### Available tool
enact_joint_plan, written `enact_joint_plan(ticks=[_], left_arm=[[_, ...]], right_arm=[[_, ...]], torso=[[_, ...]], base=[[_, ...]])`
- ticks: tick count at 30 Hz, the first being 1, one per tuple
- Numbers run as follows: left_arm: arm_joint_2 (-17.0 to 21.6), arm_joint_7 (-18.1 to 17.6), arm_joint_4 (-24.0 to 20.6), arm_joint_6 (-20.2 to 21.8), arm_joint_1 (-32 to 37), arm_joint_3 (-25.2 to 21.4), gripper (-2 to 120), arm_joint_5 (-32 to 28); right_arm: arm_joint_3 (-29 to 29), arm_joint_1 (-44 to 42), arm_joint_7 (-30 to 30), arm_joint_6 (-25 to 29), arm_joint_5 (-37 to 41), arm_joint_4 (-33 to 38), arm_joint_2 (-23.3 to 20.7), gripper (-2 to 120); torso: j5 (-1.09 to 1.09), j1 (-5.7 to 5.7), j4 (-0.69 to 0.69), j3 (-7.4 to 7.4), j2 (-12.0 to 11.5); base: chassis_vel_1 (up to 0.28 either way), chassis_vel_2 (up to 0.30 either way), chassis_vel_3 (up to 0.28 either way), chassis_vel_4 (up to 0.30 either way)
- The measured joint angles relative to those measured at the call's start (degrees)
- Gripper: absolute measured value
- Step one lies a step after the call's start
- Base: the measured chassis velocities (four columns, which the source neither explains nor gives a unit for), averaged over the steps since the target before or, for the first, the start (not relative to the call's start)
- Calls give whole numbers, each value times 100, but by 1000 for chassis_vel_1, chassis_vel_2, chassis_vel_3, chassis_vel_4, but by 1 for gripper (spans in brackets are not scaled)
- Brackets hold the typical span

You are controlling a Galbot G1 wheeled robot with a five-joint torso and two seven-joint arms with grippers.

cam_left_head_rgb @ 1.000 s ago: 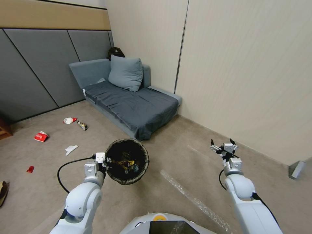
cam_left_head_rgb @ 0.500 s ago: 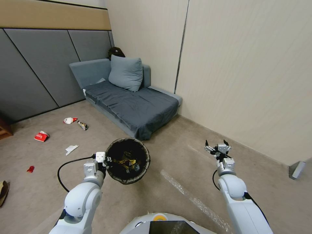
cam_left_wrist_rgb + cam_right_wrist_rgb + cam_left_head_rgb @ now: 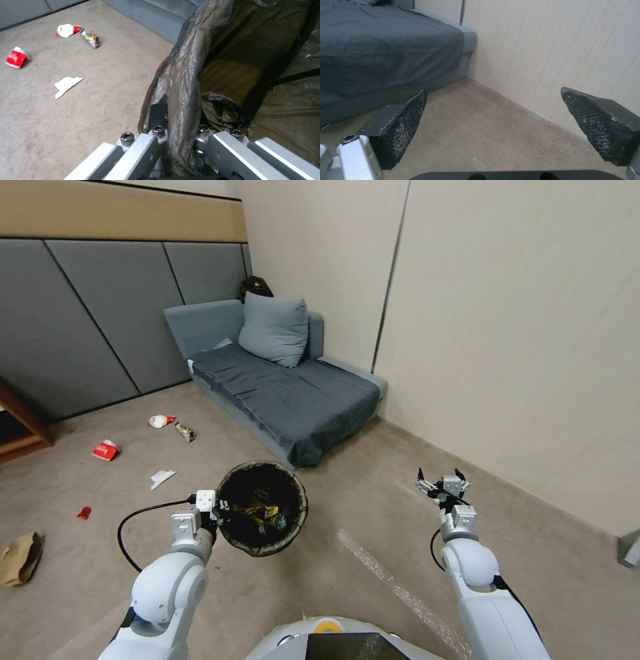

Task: Pick up the trash bin, then pick up the garbage from the floor and place it into the trash bin.

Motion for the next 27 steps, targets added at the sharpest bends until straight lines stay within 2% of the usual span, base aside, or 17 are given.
enact_joint_plan(ticks=[27], left_arm=[[50,5,52,0,-56,32,0,-60]], right_arm=[[-70,-118,24,85,-204,-15,216,100]], torso=[[1,1,1,0,0]], base=[[56,51,53,49]])
